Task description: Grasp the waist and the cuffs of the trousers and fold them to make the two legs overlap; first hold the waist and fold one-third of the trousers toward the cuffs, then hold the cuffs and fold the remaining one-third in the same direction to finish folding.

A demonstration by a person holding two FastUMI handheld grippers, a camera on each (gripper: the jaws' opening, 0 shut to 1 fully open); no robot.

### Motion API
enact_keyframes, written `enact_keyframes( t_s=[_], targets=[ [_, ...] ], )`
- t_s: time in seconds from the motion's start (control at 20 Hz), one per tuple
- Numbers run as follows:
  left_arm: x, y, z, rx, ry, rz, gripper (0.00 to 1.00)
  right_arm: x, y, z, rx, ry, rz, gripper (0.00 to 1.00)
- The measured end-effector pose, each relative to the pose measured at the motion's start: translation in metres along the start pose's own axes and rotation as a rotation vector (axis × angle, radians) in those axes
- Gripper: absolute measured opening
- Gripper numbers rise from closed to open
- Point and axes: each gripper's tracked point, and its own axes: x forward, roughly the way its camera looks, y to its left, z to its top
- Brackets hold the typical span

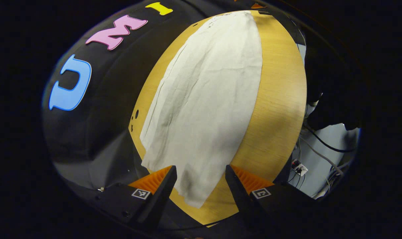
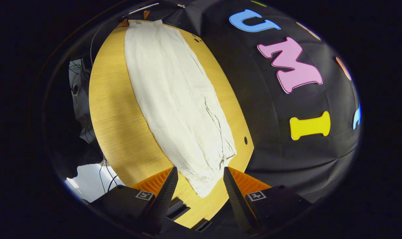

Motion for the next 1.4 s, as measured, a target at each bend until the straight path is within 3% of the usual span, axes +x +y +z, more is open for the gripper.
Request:
enact_keyframes(
  t_s=[0.2,0.25,0.3,0.4,0.65,0.75,0.8,0.85,0.9,1.05,1.2,1.4],
  targets=[
    [0.015,0.01,-0.002,0.05,0.043,-0.021,0.92,0.017,0.014,-0.015,-0.037,0.031,0.034,0.86],
    [0.018,0.013,-0.004,0.061,0.062,-0.014,0.88,0.022,0.017,-0.016,-0.046,0.032,0.038,0.86],
    [0.022,0.018,-0.003,0.077,0.077,0.005,0.77,0.026,0.019,-0.015,-0.054,0.031,0.043,0.86],
    [0.03,0.024,0.001,0.1,0.09,0.022,0.75,0.035,0.025,-0.013,-0.068,0.024,0.064,0.86],
    [0.037,0.024,0.004,0.212,0.129,-0.058,0.66,0.059,0.034,-0.009,-0.102,0.005,0.121,0.86],
    [0.039,0.017,0.003,0.184,0.136,-0.122,0.57,0.066,0.035,-0.01,-0.119,0.002,0.128,0.85],
    [0.039,0.016,0.001,0.169,0.146,-0.153,0.45,0.067,0.032,-0.007,-0.124,-0.004,0.129,0.85],
    [0.04,0.015,0.002,0.159,0.147,-0.182,0.43,0.069,0.032,-0.007,-0.127,-0.007,0.132,0.84],
    [0.04,0.013,0.001,0.151,0.153,-0.206,0.31,0.071,0.031,-0.008,-0.13,-0.009,0.136,0.84],
    [0.043,0.011,0.003,0.149,0.159,-0.231,0.13,0.076,0.028,-0.01,-0.163,-0.008,0.151,0.84],
    [0.045,0.015,0.004,0.145,0.145,-0.207,0.08,0.078,0.028,-0.008,-0.197,-0.01,0.182,0.84],
    [0.047,0.017,0.006,0.143,0.14,-0.176,0.06,0.093,0.02,-0.006,-0.282,-0.006,0.167,0.8]
  ],
)
